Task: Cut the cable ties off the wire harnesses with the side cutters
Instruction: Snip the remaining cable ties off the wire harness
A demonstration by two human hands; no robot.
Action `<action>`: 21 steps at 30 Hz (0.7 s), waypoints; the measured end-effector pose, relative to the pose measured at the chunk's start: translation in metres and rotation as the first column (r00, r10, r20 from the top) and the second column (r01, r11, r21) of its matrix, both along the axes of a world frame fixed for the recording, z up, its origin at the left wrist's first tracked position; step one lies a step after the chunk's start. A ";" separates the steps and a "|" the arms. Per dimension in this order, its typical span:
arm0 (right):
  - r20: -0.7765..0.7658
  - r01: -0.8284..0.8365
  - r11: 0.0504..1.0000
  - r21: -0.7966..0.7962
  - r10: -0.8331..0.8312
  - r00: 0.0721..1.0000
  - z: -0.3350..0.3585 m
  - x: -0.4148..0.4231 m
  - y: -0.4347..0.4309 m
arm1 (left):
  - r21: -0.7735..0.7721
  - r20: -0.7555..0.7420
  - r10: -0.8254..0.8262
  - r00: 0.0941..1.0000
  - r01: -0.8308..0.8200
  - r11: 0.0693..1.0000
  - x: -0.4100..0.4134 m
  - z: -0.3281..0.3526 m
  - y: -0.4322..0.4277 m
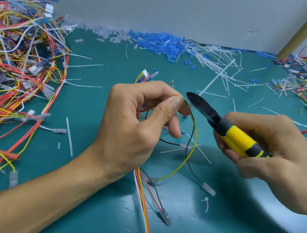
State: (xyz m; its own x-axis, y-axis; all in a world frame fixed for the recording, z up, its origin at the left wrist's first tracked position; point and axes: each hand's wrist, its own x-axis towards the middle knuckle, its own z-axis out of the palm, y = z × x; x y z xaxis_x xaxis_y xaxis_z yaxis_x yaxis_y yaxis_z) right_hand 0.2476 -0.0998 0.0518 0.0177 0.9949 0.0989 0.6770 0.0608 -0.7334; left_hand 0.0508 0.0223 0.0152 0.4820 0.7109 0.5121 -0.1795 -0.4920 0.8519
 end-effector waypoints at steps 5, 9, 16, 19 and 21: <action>0.086 -0.031 0.999 -0.011 0.032 0.996 -0.001 -0.007 0.002 | -0.028 0.031 -0.005 0.999 0.006 1.000 0.002 -0.002 0.003; -0.125 0.040 0.997 0.065 -0.032 0.992 -0.003 -0.007 0.005 | -0.050 0.033 0.017 0.999 -0.015 0.999 0.001 -0.002 0.009; -0.119 0.173 0.972 0.157 -0.156 0.981 -0.005 0.000 0.005 | -0.025 -0.269 0.178 0.947 -0.192 0.981 0.001 0.003 0.013; -0.093 0.250 0.948 0.199 -0.235 0.967 -0.008 0.003 0.008 | 0.015 -0.542 0.277 0.794 -0.320 0.947 0.001 -0.001 0.016; -0.112 0.287 0.941 0.179 -0.270 0.956 -0.011 0.006 0.011 | 0.252 -0.658 0.415 0.628 -0.336 0.907 -0.001 0.000 0.017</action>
